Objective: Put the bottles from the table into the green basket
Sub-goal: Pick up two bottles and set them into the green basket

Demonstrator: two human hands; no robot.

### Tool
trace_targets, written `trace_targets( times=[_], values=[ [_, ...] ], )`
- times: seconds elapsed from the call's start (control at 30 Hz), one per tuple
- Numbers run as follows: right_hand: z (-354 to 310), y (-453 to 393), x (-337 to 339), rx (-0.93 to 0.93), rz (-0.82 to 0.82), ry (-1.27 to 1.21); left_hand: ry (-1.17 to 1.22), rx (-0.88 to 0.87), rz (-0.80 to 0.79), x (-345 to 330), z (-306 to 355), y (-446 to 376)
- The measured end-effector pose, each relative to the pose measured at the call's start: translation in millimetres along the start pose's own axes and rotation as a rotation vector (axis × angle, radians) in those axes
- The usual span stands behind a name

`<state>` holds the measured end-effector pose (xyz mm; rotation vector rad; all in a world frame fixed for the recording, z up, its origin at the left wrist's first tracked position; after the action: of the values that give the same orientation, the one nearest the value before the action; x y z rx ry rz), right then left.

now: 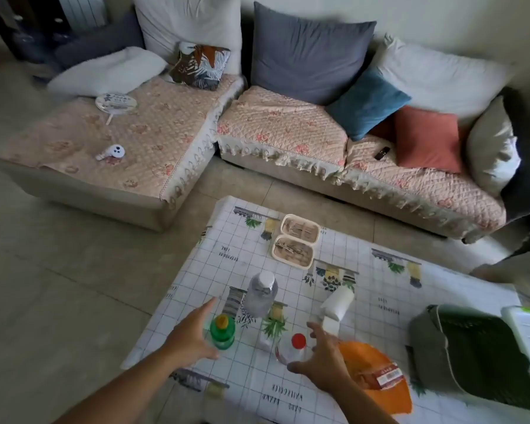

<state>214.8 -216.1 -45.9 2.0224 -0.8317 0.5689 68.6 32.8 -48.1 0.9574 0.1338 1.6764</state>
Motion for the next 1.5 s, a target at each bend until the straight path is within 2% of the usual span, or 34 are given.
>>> trace_targets(
  times=[0.13, 0.3, 0.47, 0.6, 0.73, 0.97, 1.07, 1.17, 1.27, 1.5],
  values=[
    [14.1, -20.5, -28.4, -0.042, -0.013, -0.065, -0.009, -0.002, -0.005, -10.5, -10.6, -26.2],
    [19.4, -35.5, -37.9, -0.057, 0.088, -0.074, -0.06, -0.05, -0.026, -28.7, -22.2, -53.2],
    [21.5, -42.8, -43.9, -0.065, 0.092, -0.065, -0.039, -0.035, 0.033, -30.6, -27.4, -63.9],
    [15.1, -30.2, -35.9, -0.034, 0.128, -0.041, -0.026, -0.018, 0.065, -24.1, -33.1, -60.5],
    [13.9, 4.1, -16.5, -0.018, 0.204, -0.143, -0.029, -0.025, 0.065, -8.7, -17.0, -38.6],
    [-6.1, 82.4, 50.0, -0.038, 0.246, -0.283, -0.136, -0.161, 0.05, 42.1, 69.2, 22.7],
    [-5.9, 117.0, 90.4, -0.087, 0.276, -0.238, -0.228, -0.239, 0.007, 57.6, 120.7, 46.7],
    [2.5, 141.3, 134.6, -0.149, 0.379, -0.155, -0.343, -0.305, -0.023, 59.9, 172.2, 60.7],
    [7.9, 160.1, 178.1, -0.166, 0.404, -0.117, -0.397, -0.36, -0.015, 49.7, 227.7, 76.4],
    [45.1, 198.2, 266.1, -0.092, 0.421, -0.066, -0.318, -0.398, 0.067, -10.4, 332.4, 99.1]
  ],
)
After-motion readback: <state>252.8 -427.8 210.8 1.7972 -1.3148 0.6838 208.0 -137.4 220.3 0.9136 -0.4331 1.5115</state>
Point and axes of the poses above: each hand's wrist, its own y-axis away from the middle knuckle, its own x-axis out of the back of the hand, z = x × y, the point moved 9 cm from there along -y, towards the middle knuckle, and after that the axes turned 1 degree about -z, right-handed, at the moved point
